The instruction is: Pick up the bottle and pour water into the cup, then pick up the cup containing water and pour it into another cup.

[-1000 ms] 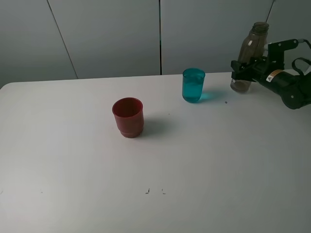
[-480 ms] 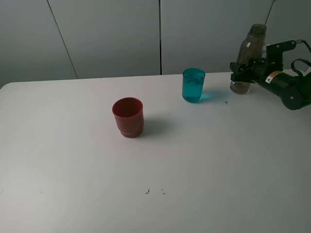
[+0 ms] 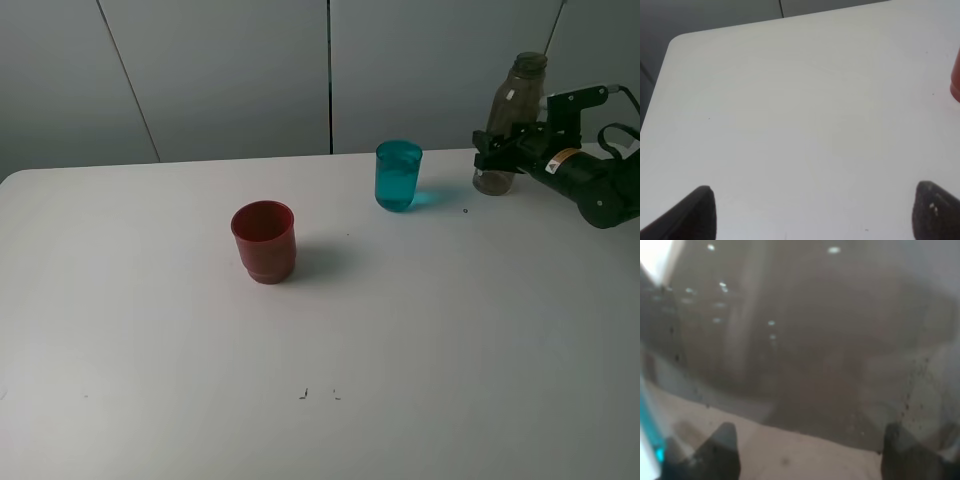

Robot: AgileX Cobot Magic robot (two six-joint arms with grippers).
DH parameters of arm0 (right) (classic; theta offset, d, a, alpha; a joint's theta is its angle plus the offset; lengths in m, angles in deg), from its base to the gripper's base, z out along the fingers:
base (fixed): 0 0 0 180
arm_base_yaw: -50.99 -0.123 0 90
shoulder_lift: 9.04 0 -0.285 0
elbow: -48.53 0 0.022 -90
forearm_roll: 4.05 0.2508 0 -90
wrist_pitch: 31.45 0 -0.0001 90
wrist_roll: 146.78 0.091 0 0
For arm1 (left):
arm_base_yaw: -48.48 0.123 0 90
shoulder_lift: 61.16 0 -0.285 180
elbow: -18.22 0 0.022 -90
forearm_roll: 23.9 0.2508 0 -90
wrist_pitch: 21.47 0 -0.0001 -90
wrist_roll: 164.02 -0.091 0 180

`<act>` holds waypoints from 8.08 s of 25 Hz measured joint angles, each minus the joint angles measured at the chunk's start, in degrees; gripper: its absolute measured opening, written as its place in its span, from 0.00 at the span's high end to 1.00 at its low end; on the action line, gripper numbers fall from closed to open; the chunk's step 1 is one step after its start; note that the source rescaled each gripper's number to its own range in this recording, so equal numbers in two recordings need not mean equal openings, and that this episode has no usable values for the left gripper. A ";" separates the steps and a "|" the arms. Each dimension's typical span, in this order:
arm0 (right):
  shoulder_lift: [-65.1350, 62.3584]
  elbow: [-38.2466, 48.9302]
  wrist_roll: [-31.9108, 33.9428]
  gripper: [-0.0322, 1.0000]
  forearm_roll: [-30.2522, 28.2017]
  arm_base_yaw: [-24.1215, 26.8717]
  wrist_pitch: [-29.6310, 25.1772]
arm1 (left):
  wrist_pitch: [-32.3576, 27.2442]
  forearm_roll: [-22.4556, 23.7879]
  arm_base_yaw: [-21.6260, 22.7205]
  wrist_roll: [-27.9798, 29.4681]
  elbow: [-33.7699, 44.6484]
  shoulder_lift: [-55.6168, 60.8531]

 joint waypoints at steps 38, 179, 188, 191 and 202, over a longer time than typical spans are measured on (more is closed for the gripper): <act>-13.93 20.82 -1.60 0.00 -1.13 0.13 -12.34 | 0.00 0.14 0.00 0.00 0.00 0.00; -5.23 12.31 -0.88 0.00 1.50 -17.09 -4.29 | 0.00 0.45 0.00 0.21 0.00 0.00; -2.49 8.15 -0.78 0.00 1.55 -18.24 -2.65 | 0.00 0.45 0.00 0.21 0.00 0.00; -1.70 7.00 -0.78 0.00 1.64 -18.62 -2.50 | 0.00 0.45 0.00 0.21 0.00 0.00; 1.16 4.76 -0.78 0.00 1.68 -18.62 -2.23 | 0.00 0.56 0.00 0.21 0.00 0.00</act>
